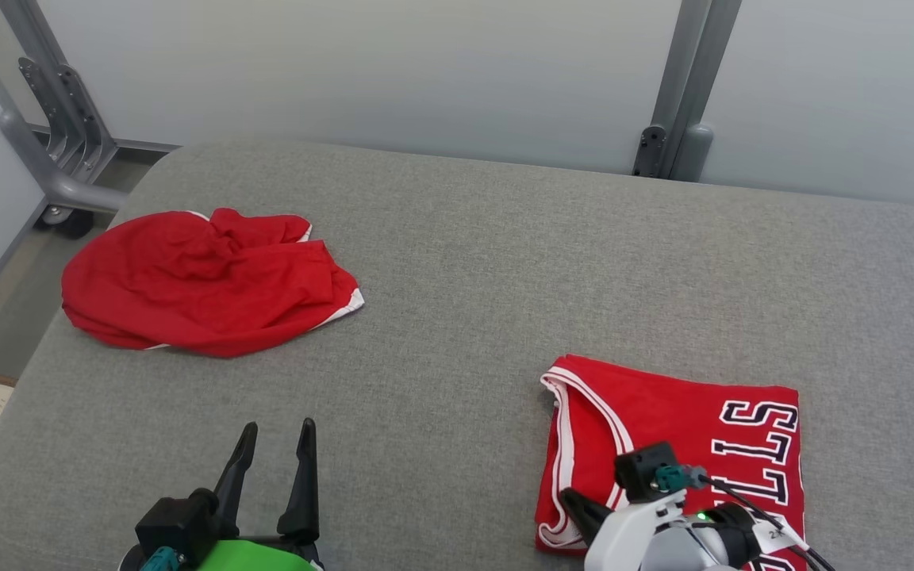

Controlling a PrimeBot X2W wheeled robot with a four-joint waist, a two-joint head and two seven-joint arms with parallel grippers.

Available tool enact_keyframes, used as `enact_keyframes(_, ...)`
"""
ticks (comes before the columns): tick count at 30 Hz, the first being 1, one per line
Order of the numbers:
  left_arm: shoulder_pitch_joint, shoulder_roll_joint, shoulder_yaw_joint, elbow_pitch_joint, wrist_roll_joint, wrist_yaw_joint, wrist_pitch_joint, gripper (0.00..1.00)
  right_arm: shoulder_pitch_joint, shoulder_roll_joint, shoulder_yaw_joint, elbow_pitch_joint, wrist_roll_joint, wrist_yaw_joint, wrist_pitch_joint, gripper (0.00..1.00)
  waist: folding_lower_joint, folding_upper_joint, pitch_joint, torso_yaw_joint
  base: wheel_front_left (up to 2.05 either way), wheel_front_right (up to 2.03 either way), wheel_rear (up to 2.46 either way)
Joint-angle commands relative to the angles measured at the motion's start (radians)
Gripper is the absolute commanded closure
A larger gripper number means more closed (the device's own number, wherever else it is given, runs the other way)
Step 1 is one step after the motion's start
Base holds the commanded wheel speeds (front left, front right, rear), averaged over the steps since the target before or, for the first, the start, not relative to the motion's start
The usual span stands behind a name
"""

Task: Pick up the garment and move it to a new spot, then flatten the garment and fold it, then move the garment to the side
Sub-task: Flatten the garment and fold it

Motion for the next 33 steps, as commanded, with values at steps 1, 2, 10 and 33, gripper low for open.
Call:
enact_keyframes(1,-0.012,0.0,0.004,0.001,0.014,-0.006,-0.003,0.0,-0.022,-0.003,0.029,0.012,0.019,0.0,-0.009,1.0,0.0,0.0,-0.001,0.007,0.0,0.0,0.0)
enact_keyframes(2,-0.012,0.0,0.004,0.002,0.014,-0.007,-0.003,0.0,-0.036,-0.003,0.051,0.018,0.026,0.0,-0.012,1.0,0.0,0.0,-0.001,0.009,0.0,0.0,0.0)
enact_keyframes(10,-0.008,0.0,0.013,0.007,0.017,-0.002,-0.003,0.0,-0.132,-0.004,0.15,0.007,0.131,0.0,-0.054,1.0,0.0,0.0,-0.012,0.004,0.0,0.0,0.0)
enact_keyframes(33,0.084,0.017,0.107,0.002,0.034,0.023,-0.001,0.0,0.176,-0.002,-0.395,-0.325,-0.036,0.0,-0.25,0.0,0.0,0.0,-0.119,-0.188,0.0,0.0,0.0)
